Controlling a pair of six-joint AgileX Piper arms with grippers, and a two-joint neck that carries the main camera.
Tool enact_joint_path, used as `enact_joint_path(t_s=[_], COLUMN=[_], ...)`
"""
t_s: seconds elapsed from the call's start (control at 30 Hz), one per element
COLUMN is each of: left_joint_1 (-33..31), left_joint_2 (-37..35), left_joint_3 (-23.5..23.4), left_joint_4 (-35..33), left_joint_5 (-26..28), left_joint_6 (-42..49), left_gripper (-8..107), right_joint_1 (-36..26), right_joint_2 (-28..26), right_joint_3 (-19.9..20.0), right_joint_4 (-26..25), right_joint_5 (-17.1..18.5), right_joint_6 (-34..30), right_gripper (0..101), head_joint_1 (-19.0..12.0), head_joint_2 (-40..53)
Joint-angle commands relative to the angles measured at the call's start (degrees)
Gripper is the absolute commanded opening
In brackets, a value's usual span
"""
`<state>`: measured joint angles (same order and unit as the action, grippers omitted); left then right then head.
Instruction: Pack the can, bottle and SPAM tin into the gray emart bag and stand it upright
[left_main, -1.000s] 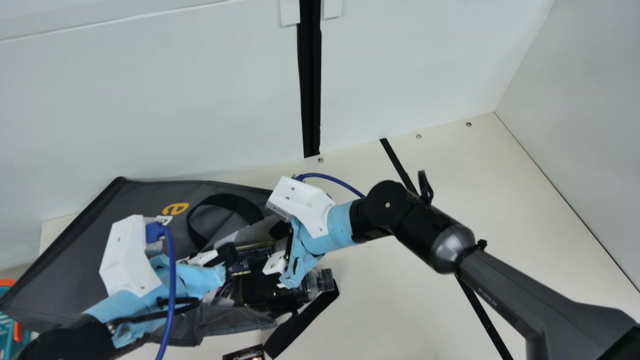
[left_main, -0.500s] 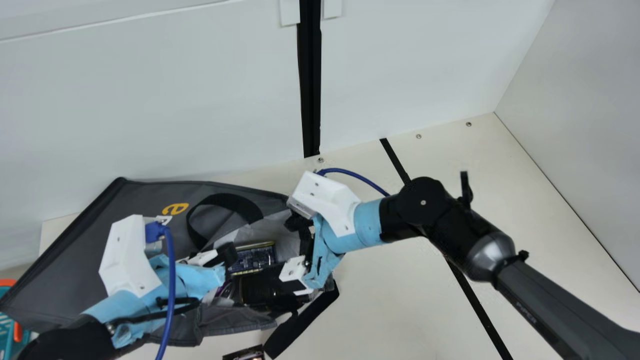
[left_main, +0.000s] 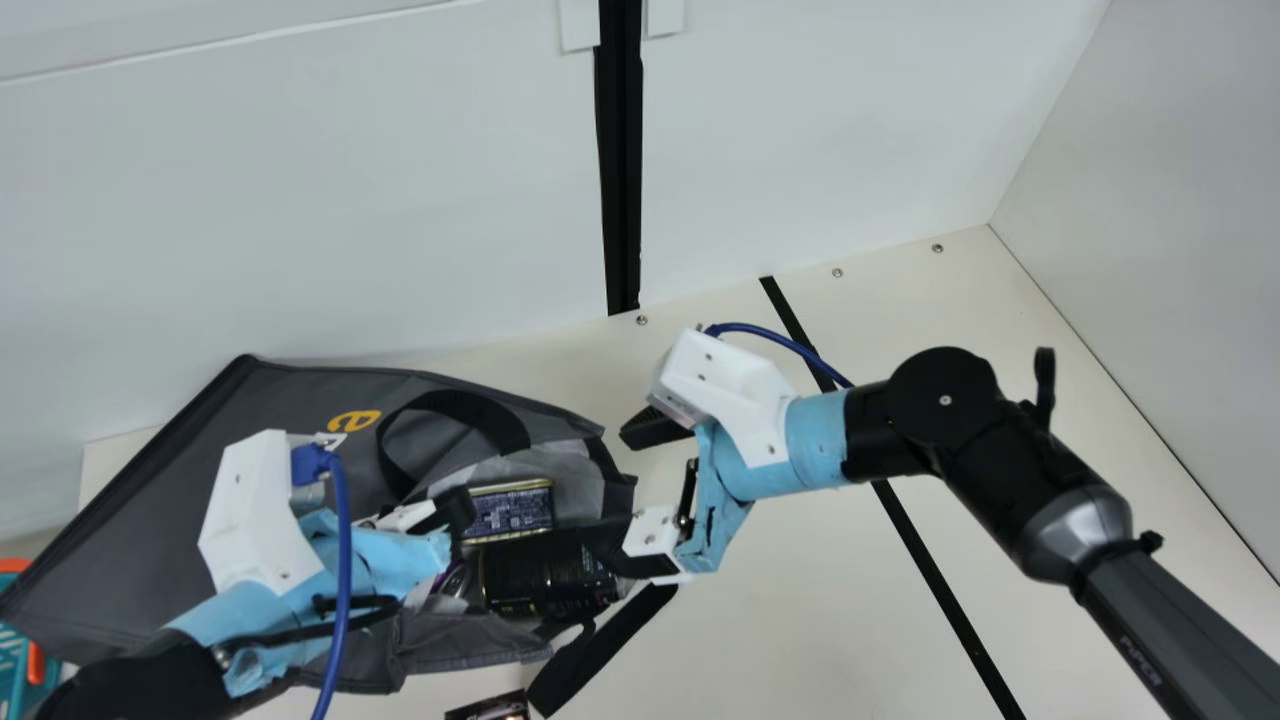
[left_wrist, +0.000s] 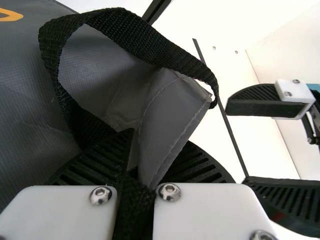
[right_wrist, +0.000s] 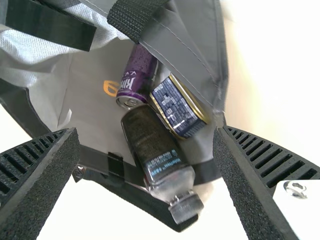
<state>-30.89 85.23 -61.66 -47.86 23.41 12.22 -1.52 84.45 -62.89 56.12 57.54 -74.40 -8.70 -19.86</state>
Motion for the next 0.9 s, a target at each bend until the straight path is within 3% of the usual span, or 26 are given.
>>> enact_joint_path(t_s=[0.0, 0.47, 0.87], left_joint_1=[0.0, 0.0, 0.0], left_joint_2=[0.0, 0.0, 0.0], left_joint_3=[0.0, 0.0, 0.0], left_joint_4=[0.0, 0.0, 0.0], left_joint_5=[0.0, 0.0, 0.0], left_joint_6=[0.0, 0.0, 0.0], left_gripper=[-8, -8, -8], right_joint_1=[-1.4, -9.4, -13.4], right_joint_2=[-0.4, -3.5, -6.1], right_joint_3=[0.2, 1.0, 2.4], right_joint_4=[0.0, -1.4, -4.8], right_joint_5=[0.4, 1.4, -2.7], right_joint_6=[-0.2, 0.2, 3.6], right_gripper=[95, 95, 95], head_joint_1=[-1.3, -1.3, -1.3], head_joint_2=[-0.1, -0.1, -0.1])
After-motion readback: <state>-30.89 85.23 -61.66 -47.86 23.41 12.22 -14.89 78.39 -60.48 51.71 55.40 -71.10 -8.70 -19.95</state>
